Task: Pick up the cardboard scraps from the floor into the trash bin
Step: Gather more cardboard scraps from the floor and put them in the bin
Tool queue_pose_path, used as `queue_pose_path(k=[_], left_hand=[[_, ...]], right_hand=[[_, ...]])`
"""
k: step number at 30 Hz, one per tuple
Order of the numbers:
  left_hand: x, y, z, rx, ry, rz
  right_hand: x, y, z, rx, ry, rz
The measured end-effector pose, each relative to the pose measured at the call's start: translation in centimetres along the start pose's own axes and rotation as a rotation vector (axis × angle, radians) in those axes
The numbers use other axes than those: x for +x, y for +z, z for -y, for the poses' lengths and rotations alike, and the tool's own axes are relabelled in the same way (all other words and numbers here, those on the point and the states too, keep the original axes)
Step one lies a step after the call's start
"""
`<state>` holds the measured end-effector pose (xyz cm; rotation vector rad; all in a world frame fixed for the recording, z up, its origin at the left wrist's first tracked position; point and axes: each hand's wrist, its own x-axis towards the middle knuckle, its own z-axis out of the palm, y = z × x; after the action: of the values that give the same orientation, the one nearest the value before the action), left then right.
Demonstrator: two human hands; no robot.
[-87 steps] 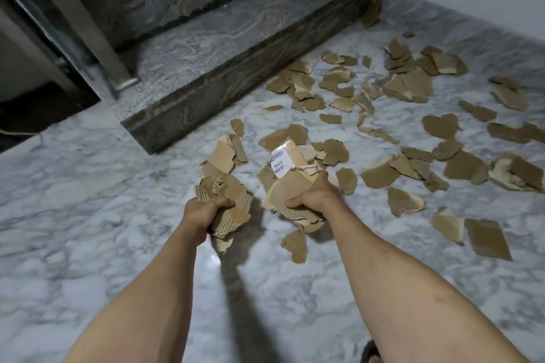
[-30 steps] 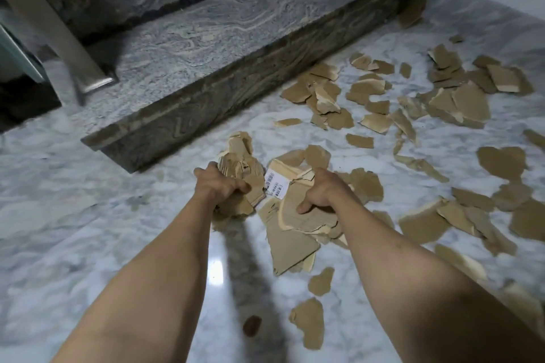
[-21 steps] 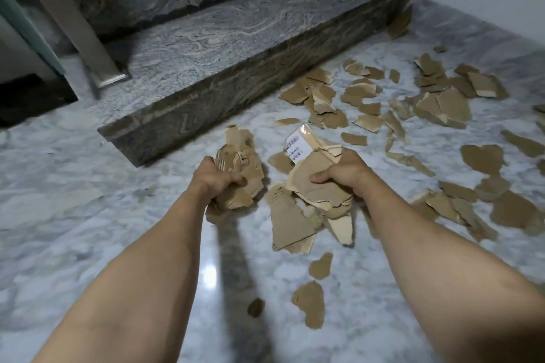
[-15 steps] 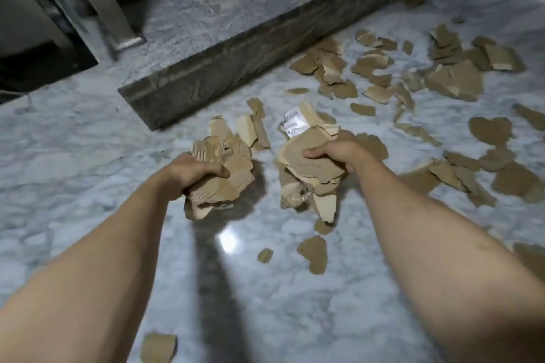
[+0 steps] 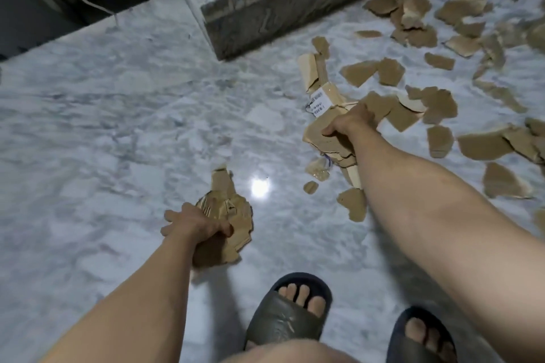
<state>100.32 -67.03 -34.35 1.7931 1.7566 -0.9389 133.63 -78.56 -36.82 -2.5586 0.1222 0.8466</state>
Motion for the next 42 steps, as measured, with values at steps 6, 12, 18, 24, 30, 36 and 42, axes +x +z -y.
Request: queue_pose_path(k=[6, 12, 18, 24, 30, 36, 42], left_hand=[[-0.6, 2.1, 1.0, 0.036, -0.057, -0.078], [-0.8, 2.0, 1.7, 0.216, 0.089, -0.204], [-0.5, 2.8, 2.2, -0.230, 0.217, -0.110], [-0.9, 3.1, -0.9, -0.659, 0.294, 0.168], [-1.3, 0.6, -8.2, -0.547, 0.536, 0.268], [-2.2, 2.6, -12.0, -0.208, 0.739, 0.311], [-2.2, 4.0, -14.6, 0.156, 0.920, 0.077]], right_hand=[[-0.8, 0.2, -1.6, 0.227, -0.008, 0.008], [-1.6, -0.1, -1.8, 0.368, -0.017, 0.043], [-2.2, 0.5, -1.9, 0.534, 0.001, 0.107], [-1.0, -0.7, -2.6, 0.828, 0.006, 0.212], [-3.1, -6.7, -3.2, 0.616, 0.032, 0.430], [-5.2, -9.2, -7.3, 0.294, 0.060, 0.499], [-6.2, -5.5, -11.9, 0.039, 0.045, 0.522]])
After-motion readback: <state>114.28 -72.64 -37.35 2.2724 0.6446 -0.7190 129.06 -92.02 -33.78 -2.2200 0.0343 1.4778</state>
